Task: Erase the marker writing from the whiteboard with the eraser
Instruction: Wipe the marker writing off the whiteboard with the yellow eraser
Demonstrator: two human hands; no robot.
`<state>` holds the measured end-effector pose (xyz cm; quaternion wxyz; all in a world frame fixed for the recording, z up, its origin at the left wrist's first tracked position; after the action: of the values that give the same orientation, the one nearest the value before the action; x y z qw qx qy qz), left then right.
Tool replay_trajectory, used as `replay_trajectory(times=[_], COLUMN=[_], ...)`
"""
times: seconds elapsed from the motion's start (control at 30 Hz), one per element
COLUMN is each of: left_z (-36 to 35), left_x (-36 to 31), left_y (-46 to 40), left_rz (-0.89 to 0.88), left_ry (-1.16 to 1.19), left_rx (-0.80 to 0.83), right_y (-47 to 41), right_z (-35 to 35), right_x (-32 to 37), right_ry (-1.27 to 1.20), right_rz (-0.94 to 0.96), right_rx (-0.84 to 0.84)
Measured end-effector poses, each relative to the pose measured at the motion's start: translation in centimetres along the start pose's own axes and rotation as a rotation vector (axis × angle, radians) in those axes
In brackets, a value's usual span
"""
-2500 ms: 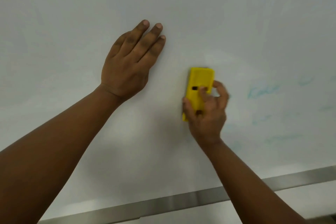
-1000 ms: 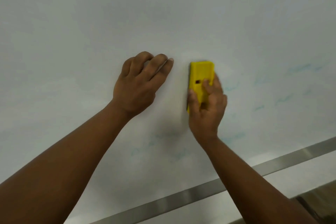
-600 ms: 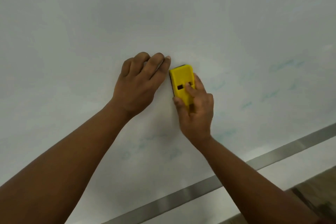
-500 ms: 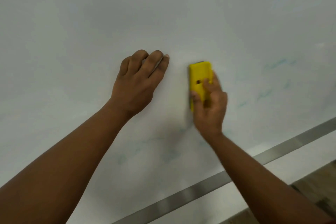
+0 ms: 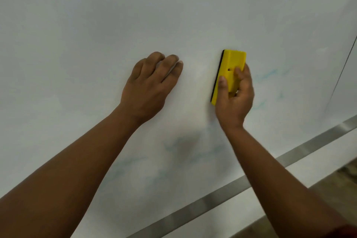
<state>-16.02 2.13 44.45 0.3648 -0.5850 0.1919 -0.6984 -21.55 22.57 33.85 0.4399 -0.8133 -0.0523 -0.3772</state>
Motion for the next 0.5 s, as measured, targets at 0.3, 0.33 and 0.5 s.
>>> replay_trajectory(times=[0.3,0.33,0.5], left_z=[-1.4,-1.6,-2.4], left_x=[-3.6,-4.1,-5.7], left_y=[-4.7,-5.6,-9.8], left_rz=[-0.040,-0.044,-0.043], left_ry=[-0.010,-0.001,0.012], left_rx=[0.019,0.018,0.031], right_y=[-4.2,-5.0,-0.8], right_z=[2.4,2.4,1.4], right_x=[-3.0,-3.0,-2.1], right_ry=[-0.015,-0.025,0.010], right_rz=[0.016,-0.010,0.250], right_rx=[0.006,-0.025,0.289])
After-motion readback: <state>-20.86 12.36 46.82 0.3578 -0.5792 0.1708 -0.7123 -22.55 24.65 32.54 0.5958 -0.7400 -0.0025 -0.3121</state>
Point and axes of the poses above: each hand's wrist, its own y-axis away from the middle knuckle, its own z-axis out of the back of the hand, x = y × z, the point moved 5 cm from there along -y, towards the middle knuckle, and after that the axes turned 8 degrees about -y, right-handed, at the moved point
